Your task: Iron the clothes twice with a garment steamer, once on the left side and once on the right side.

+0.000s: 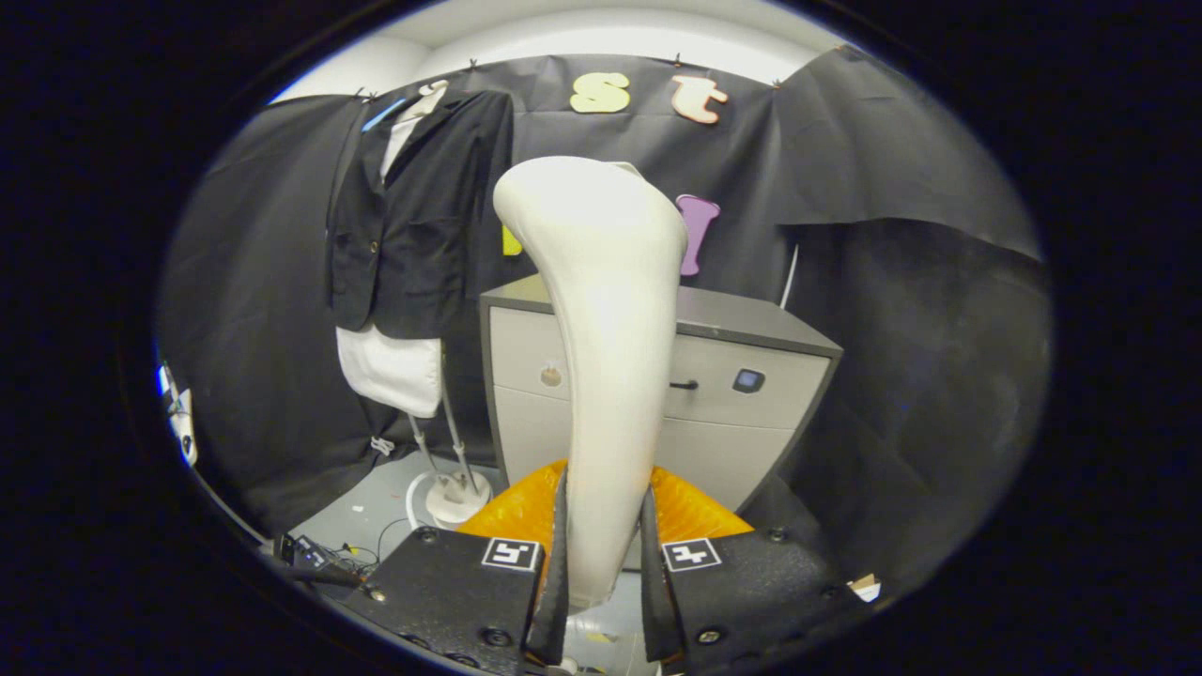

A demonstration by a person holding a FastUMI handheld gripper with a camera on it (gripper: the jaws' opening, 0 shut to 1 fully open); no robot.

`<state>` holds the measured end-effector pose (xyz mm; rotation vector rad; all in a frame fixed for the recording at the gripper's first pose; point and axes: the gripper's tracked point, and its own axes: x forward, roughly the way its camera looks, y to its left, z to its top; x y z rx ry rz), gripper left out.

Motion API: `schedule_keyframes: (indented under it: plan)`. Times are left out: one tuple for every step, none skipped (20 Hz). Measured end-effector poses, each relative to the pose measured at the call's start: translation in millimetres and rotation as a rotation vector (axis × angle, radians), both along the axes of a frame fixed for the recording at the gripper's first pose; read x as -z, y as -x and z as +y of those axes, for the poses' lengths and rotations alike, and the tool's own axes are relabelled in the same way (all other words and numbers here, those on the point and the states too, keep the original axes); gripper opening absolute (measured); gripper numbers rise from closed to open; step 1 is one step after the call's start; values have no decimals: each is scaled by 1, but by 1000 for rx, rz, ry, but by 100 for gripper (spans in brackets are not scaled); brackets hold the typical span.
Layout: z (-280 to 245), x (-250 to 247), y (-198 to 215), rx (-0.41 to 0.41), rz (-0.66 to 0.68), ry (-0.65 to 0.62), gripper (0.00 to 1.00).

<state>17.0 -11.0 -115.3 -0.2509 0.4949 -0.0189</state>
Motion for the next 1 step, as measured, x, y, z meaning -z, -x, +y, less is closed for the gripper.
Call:
schedule_keyframes:
  plan:
    - [-7,-1,5,22,3,-3,34]
